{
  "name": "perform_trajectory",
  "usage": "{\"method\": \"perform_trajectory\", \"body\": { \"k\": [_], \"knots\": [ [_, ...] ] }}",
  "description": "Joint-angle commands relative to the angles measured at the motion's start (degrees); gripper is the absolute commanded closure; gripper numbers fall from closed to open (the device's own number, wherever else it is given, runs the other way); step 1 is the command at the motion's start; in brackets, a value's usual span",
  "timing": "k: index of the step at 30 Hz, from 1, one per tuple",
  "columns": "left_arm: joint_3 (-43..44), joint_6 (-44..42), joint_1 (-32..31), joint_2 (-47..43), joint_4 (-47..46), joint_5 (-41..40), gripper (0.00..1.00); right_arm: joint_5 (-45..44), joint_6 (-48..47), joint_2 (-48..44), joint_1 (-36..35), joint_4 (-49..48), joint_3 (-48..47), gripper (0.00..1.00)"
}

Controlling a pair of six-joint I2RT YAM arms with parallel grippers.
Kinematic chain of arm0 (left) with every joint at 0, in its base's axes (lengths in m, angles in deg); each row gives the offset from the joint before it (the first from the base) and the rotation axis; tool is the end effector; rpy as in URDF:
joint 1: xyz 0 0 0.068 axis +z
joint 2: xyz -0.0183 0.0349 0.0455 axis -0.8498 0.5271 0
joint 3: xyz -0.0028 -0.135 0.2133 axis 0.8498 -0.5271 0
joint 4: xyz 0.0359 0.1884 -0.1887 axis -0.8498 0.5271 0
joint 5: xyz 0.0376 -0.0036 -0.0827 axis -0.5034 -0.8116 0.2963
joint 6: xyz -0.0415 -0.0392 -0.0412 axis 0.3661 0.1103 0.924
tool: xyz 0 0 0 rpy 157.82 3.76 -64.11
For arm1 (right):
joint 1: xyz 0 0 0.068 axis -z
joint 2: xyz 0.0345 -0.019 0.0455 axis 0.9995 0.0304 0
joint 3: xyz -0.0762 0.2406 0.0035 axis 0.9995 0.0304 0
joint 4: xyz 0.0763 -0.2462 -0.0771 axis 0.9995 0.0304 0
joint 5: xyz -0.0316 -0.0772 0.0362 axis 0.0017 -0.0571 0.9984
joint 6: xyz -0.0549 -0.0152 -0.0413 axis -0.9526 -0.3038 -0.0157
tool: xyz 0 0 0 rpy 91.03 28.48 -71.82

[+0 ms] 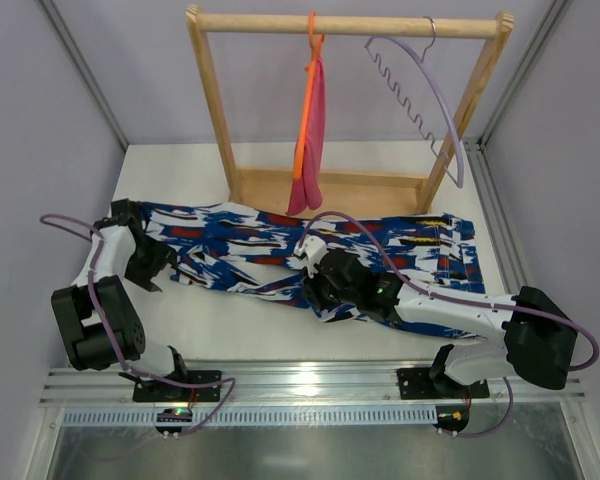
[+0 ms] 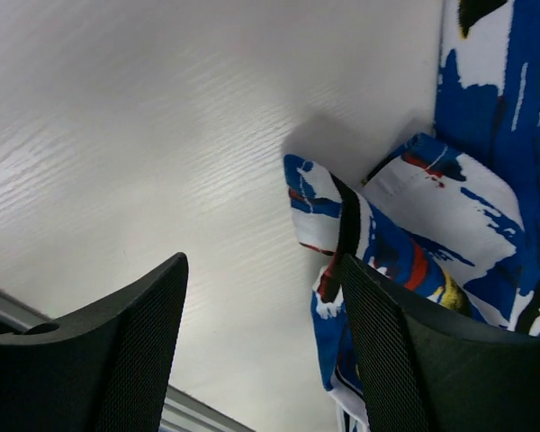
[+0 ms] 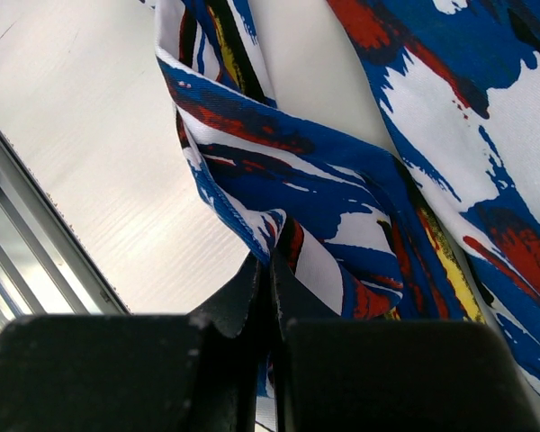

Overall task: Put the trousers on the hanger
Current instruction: Fold the trousers

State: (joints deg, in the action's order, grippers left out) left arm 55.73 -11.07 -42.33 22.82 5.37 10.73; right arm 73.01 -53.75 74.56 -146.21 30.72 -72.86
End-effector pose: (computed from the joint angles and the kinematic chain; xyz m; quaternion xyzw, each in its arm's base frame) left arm 0.2605 0.0783 0.1647 -0.5408 0.8357 0.0066 0.0958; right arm 0.1663 0.2636 0.1873 -0.3513 0.8175 0.2515 0.3809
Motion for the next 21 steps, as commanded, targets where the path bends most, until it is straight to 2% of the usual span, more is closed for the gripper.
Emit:
{"method": "perform_trajectory", "body": {
  "k": [1,9,15,21],
  "knots": [
    [-0.17,2.07,1.10,0.38,-6.08,3.75,0.30,-0.04,0.16,-1.04,0.03,-2.63,-0.66,0.96],
    [-0.96,6.46,3.04,4.61,-9.06,6.73,0.30,0.05,0.24,-2.18,0.03,-1.84,-0.39,0.96],
    [-3.95,11.13,3.13,6.45,-12.59,12.53,0.35,0.14,0.16,-1.31,0.12,-1.58,-0.74,0.96],
    [-3.86,12.71,3.13,8.04,-11.44,11.66,0.37,0.23,0.07,-1.13,0.03,-1.57,-0.92,0.96]
  ]
}}
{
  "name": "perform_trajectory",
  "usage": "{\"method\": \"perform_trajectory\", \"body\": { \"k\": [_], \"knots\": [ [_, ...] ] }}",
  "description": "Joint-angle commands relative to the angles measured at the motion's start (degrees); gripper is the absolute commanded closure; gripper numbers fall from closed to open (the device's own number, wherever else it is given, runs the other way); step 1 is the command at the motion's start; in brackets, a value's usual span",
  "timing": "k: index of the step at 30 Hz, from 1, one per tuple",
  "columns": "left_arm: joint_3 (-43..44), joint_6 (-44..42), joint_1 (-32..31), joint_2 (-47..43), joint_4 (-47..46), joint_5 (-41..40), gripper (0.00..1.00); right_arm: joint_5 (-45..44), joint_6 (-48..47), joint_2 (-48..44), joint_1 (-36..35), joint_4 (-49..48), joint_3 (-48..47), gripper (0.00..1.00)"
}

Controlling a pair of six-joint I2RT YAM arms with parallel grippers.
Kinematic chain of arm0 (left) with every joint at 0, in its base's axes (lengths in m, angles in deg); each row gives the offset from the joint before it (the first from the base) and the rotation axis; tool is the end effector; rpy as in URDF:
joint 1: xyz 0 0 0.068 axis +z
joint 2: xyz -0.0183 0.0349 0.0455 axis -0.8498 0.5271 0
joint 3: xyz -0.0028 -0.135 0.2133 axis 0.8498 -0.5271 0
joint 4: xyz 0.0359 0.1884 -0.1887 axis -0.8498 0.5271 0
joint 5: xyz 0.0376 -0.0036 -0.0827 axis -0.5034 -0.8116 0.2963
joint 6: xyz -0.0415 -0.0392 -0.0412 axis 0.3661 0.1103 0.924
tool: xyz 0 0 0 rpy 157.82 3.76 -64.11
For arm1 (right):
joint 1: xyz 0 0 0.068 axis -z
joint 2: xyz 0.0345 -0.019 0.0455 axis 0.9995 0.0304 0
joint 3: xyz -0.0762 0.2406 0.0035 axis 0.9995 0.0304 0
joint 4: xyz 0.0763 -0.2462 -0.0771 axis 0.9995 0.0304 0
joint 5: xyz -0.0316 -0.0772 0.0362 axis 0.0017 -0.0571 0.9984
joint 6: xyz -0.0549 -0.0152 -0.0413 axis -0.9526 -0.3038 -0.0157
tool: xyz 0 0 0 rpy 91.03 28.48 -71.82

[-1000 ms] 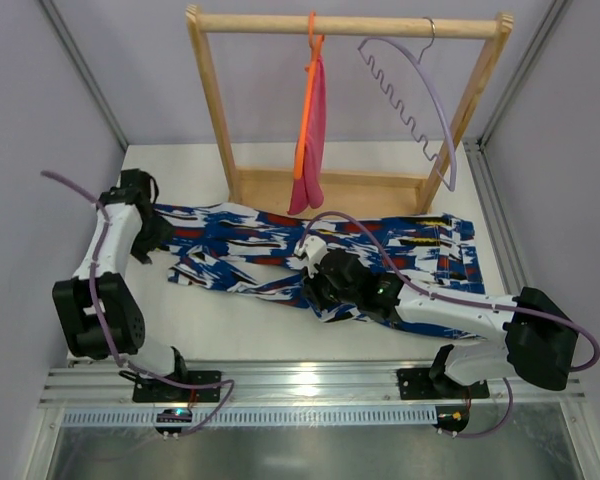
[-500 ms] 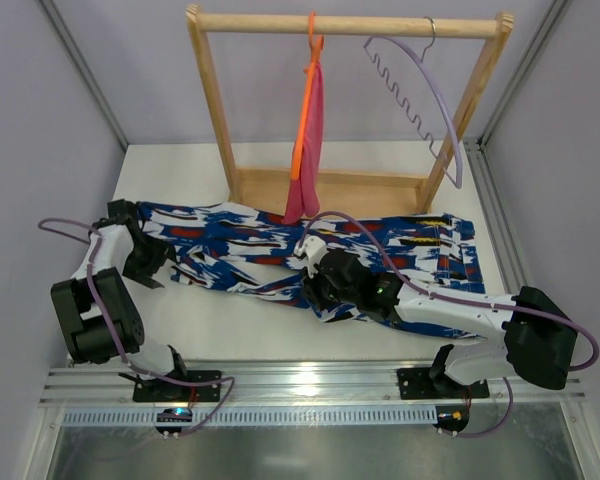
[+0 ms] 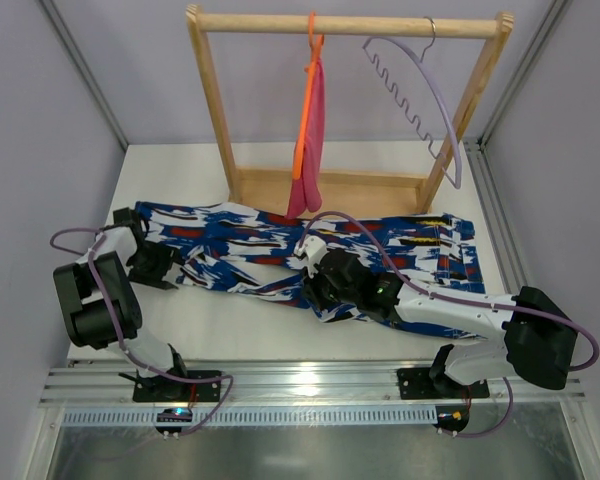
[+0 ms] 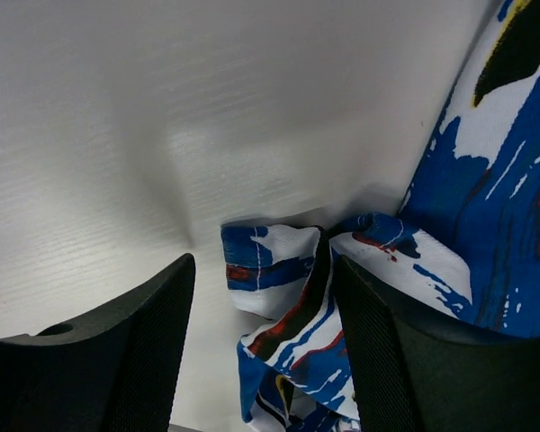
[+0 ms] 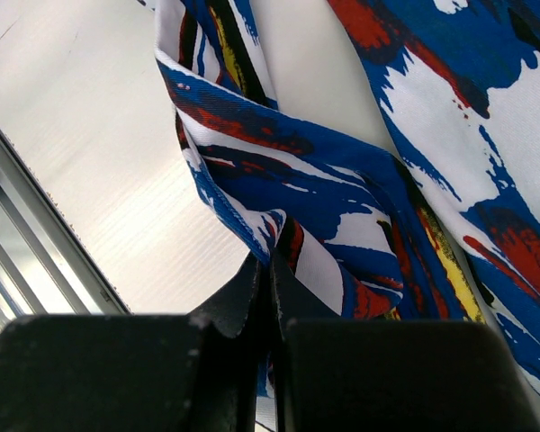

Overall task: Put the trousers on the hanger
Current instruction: Fold the trousers

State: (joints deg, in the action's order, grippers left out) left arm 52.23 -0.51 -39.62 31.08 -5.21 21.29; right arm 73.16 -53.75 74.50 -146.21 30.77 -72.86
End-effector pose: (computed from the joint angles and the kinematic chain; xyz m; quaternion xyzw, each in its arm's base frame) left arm 0.2736 0.0851 0.1152 -0.6276 0.7723 -0.0821 0.0538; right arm 0.1661 0.2635 0.1875 -0.3518 0.8172 0.2525 0.3803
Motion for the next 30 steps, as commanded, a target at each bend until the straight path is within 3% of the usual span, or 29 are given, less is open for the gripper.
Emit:
{"method": "perform_trajectory", "body": {
  "k": [1,5,6,9,21,30],
  "knots": [
    [-0.71,2.33,0.33,-0.31,-1.56,2.06,0.38,0.16,0.16,-1.06,0.03,-1.71,-0.83,0.96],
    [-0.89,3.12,0.42,0.65,-3.06,3.82,0.58,0.07,0.24,-0.97,0.03,-1.62,-0.92,0.96],
    [-0.80,3.12,0.42,1.09,-3.06,4.09,0.73,0.07,0.24,-0.97,0.03,-1.62,-0.92,0.96],
    [0.25,1.89,0.42,1.01,-1.49,2.78,0.99,0.07,0.24,-1.67,0.03,-1.18,-0.74,0.96],
    [19.23,-14.01,0.24,-10.41,17.24,-26.73,0.99,0.07,5.16,-8.79,0.03,12.62,-6.37,0.96],
    [18.09,-25.51,0.07,-10.33,18.82,-30.54,0.95,9.47,8.33,-10.46,0.12,8.59,-6.81,0.96]
  ]
}}
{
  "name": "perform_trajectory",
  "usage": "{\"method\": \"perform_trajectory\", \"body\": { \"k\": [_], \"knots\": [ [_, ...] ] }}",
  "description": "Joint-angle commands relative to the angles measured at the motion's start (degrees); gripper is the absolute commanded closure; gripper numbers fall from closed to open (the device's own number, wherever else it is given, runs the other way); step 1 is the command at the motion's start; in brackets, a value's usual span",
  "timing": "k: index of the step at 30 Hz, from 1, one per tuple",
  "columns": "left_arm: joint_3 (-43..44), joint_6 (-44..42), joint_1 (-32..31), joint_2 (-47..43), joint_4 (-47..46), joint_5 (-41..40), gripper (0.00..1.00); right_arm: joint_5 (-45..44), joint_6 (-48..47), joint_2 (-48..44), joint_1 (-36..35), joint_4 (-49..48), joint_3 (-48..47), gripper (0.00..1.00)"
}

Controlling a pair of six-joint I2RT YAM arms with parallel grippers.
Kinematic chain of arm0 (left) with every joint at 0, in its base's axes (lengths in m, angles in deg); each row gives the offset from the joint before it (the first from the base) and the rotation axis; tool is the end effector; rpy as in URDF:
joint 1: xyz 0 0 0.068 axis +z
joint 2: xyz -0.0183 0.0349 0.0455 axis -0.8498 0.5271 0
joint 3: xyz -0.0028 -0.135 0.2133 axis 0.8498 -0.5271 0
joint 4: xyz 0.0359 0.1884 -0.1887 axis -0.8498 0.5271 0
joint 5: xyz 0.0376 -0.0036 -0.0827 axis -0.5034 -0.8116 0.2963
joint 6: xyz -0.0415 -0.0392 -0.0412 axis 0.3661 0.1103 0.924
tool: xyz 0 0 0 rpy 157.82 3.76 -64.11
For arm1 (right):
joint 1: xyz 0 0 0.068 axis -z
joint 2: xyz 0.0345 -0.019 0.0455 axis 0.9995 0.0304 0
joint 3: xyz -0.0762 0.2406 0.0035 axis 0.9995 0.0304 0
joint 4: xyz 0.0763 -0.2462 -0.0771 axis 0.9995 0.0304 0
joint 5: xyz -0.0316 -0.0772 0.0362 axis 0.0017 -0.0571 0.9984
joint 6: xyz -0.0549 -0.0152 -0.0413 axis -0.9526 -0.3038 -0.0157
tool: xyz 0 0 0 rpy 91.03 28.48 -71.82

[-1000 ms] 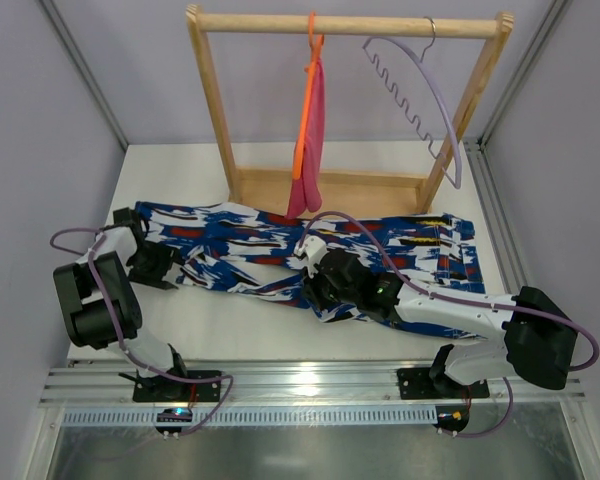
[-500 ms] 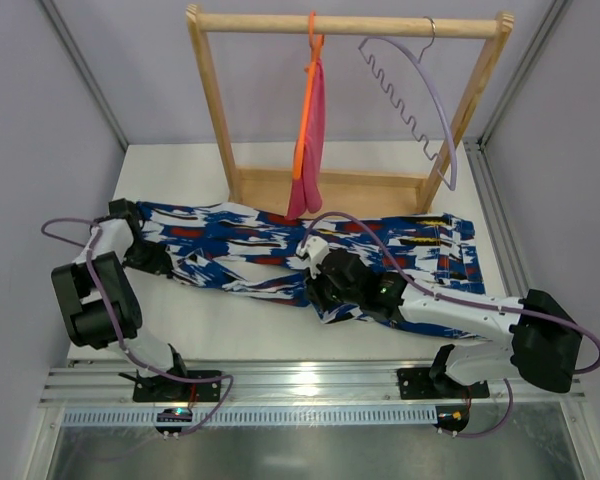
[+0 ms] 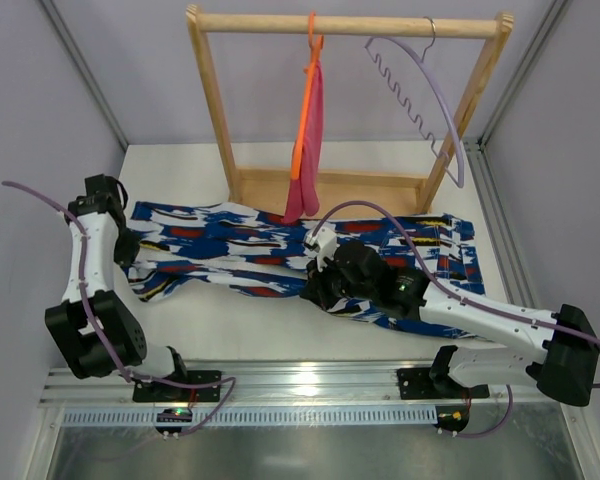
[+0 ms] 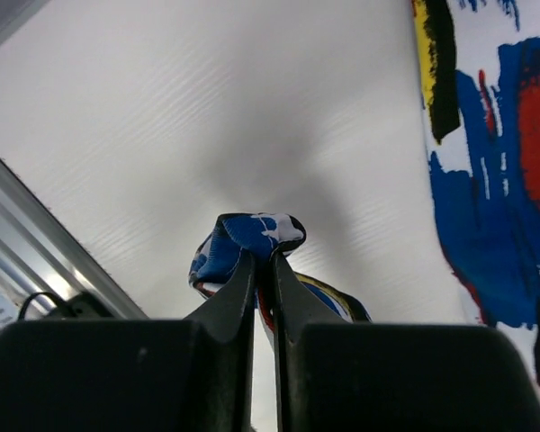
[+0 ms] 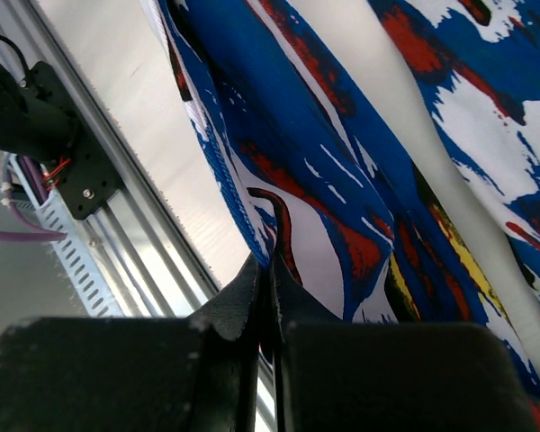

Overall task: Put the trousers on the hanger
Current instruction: Fold the trousers

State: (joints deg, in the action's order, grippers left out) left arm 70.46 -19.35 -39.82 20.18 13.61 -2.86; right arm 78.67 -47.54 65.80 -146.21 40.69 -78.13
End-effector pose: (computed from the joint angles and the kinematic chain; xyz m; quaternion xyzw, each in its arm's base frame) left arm 0.2668 0.1070 0.2493 -0.5071 0.8322 0.1139 0.1934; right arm 0.1525 0.2522 0.2452 -0.3228 0.8107 0.3249 0.3648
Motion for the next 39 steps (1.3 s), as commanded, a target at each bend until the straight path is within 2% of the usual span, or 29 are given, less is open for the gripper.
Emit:
{"method": "perform_trajectory", "body": {
  "k": [1,4,5,10,13,14,16,18,20,23,25,28,30,32,37,39],
  "knots": [
    [0.21,-7.74,0.35,0.40,-0.34,-6.13,0.94,4.40,2.30,-1.85,0.12,-2.65,-1.54,0.96],
    [2.93,-12.29,-0.18,1.45,-1.92,-1.92,0.90,6.24,3.26,-1.68,0.12,-4.32,-3.03,0.96],
    [3.64,-13.71,-0.44,3.28,-2.63,2.79,0.89,6.51,3.70,-1.42,0.21,-4.77,-3.47,0.96],
    [9.61,-15.66,-2.19,14.45,1.76,1.62,0.90,6.61,6.16,1.30,0.12,-5.74,-3.65,0.96],
    [12.08,-16.01,-4.13,19.11,0.72,1.69,0.74,7.22,7.31,3.23,0.12,-7.14,-2.16,0.96],
    [12.52,-15.66,-4.31,19.55,0.36,2.48,0.60,7.57,7.83,3.68,0.12,-7.50,-1.20,0.96],
    [14.01,-14.78,-4.31,19.91,0.18,3.10,0.50,8.10,8.27,4.82,0.21,-9.07,-0.40,0.96],
    [15.41,-12.60,-4.92,18.69,1.23,-0.65,0.44,8.36,8.71,5.70,0.12,-9.78,-0.31,0.96],
    [15.42,-11.79,-6.58,17.02,2.02,-8.91,0.39,8.36,8.71,6.93,0.12,-10.31,-0.92,0.96],
    [12.88,-9.25,-6.94,12.37,1.85,-13.32,0.37,7.31,8.54,8.33,0.21,-10.49,-1.97,0.96],
    [8.95,-8.19,-6.86,8.25,0.62,-13.07,0.37,6.35,8.36,9.30,0.21,-9.27,-2.68,0.96],
    [2.97,-6.97,-7.03,4.54,-0.26,-9.90,0.38,4.77,8.19,10.10,0.12,-8.21,-2.95,0.96],
    [-0.47,-7.83,-7.03,1.29,-1.83,-6.31,0.35,3.89,7.92,9.92,0.12,-8.03,-2.60,0.96],
    [-3.63,-4.68,-6.86,-0.99,-1.14,-5.60,0.28,2.74,7.40,9.75,0.12,-8.11,-2.25,0.96],
    [-6.64,3.67,-4.76,-0.66,1.05,4.32,0.24,2.91,6.61,9.92,0.30,-7.41,-2.77,0.96],
    [-8.03,5.78,-4.49,-0.31,0.27,5.21,0.24,3.26,6.69,9.57,0.21,-7.41,-2.77,0.96]
  ]
}}
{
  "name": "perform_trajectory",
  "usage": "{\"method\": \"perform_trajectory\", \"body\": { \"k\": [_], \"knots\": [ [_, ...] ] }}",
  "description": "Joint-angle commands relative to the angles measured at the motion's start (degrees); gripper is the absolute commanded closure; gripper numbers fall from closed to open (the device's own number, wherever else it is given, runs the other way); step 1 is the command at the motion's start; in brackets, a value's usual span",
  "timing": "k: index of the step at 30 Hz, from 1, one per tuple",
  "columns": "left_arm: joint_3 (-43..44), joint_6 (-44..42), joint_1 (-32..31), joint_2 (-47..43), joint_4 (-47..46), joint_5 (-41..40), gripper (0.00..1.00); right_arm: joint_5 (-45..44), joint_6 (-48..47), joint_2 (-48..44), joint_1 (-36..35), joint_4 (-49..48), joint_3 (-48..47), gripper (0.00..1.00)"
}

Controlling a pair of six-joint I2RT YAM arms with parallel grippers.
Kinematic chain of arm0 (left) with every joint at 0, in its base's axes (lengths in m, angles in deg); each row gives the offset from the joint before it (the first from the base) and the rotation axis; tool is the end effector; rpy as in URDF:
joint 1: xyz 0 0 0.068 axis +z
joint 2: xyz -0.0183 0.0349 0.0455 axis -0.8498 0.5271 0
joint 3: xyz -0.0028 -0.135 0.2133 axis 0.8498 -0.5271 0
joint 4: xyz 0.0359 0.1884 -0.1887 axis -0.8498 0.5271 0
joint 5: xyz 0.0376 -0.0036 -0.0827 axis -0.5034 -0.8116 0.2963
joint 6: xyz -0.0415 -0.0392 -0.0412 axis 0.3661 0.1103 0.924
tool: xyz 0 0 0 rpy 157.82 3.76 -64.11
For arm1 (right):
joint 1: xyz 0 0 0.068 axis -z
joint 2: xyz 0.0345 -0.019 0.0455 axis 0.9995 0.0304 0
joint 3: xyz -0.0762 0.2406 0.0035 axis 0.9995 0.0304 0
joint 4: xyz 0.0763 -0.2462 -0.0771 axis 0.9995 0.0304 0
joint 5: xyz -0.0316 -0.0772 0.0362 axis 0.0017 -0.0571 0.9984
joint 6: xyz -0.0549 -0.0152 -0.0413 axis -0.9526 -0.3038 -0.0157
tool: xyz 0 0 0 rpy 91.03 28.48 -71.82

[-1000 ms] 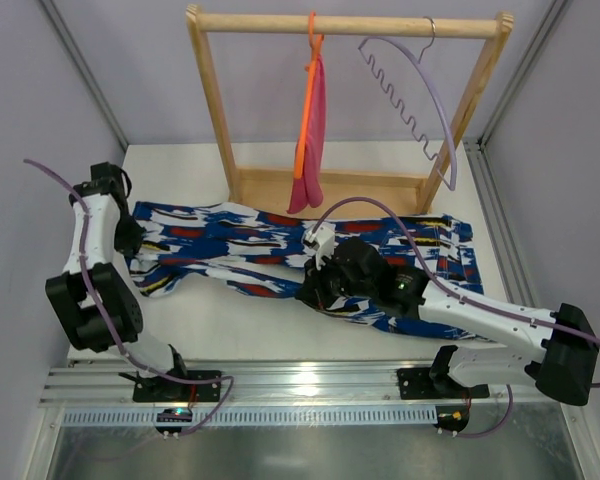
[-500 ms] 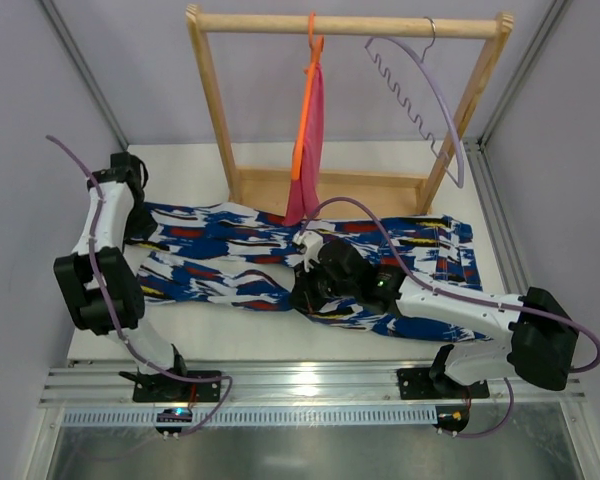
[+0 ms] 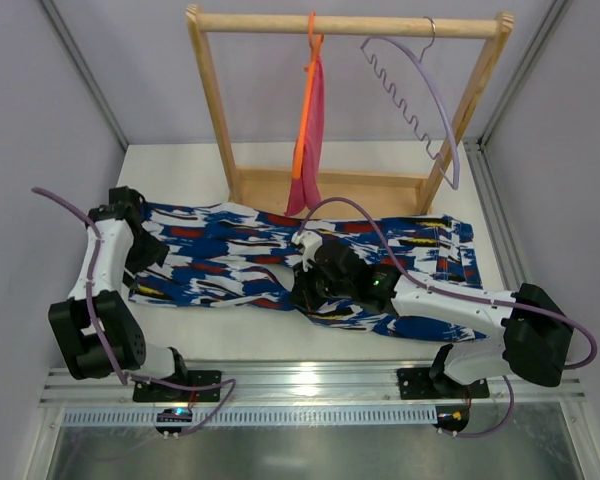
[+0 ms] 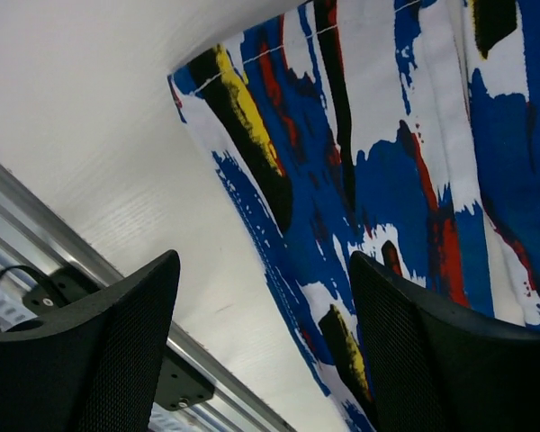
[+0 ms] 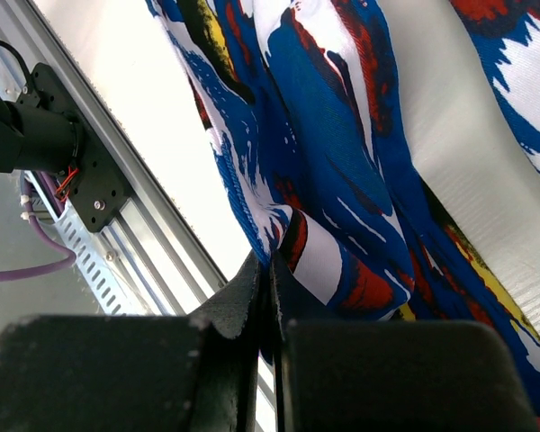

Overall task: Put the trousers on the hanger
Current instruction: Fold the trousers

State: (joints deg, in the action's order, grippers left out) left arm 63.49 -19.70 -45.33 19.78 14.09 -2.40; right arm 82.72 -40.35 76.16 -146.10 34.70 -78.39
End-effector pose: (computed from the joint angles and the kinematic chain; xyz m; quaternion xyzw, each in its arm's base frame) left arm 0.2598 0.0768 0.2148 -0.4593 0.8694 0.1171 0.1393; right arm 0.1645 0.2779 0.2063 -0.2890 0.8398 0.3496 0.2984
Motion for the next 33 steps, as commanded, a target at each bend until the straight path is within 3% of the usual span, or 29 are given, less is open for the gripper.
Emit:
{"method": "perform_trajectory", "body": {
  "k": [1,10,19,21,22,24,25,33],
  "knots": [
    [-1.68,7.10,1.55,0.00,-0.82,3.54,0.24,-0.60,-0.50,-1.05,0.10,-1.60,-2.42,0.96],
    [-17.41,12.02,4.98,-1.67,-11.19,7.48,0.25,-0.51,-0.85,-2.11,0.10,-1.68,-1.72,0.96],
    [-21.28,14.13,4.98,0.97,-14.00,3.70,0.31,-0.34,-0.32,-1.76,0.19,-2.83,-0.66,0.96],
    [-22.60,14.23,5.07,1.06,-15.32,3.35,0.39,-0.08,-0.06,-1.58,0.10,-2.92,-0.58,0.96],
    [-22.69,14.31,5.24,1.32,-15.94,3.35,0.50,0.01,-0.06,-1.49,0.10,-3.00,-0.66,0.96],
    [-22.00,13.79,5.51,1.93,-16.03,3.87,0.76,0.28,-0.06,-1.58,0.19,-2.48,-0.75,0.96],
    [-21.12,13.70,5.68,2.02,-15.60,3.18,0.99,0.36,-0.06,-1.93,0.10,-2.22,-0.75,0.96],
    [-5.23,10.45,5.86,-8.33,-1.89,-9.39,0.99,-3.48,-4.44,-6.58,0.10,2.69,-1.28,0.96]
  ]
}}
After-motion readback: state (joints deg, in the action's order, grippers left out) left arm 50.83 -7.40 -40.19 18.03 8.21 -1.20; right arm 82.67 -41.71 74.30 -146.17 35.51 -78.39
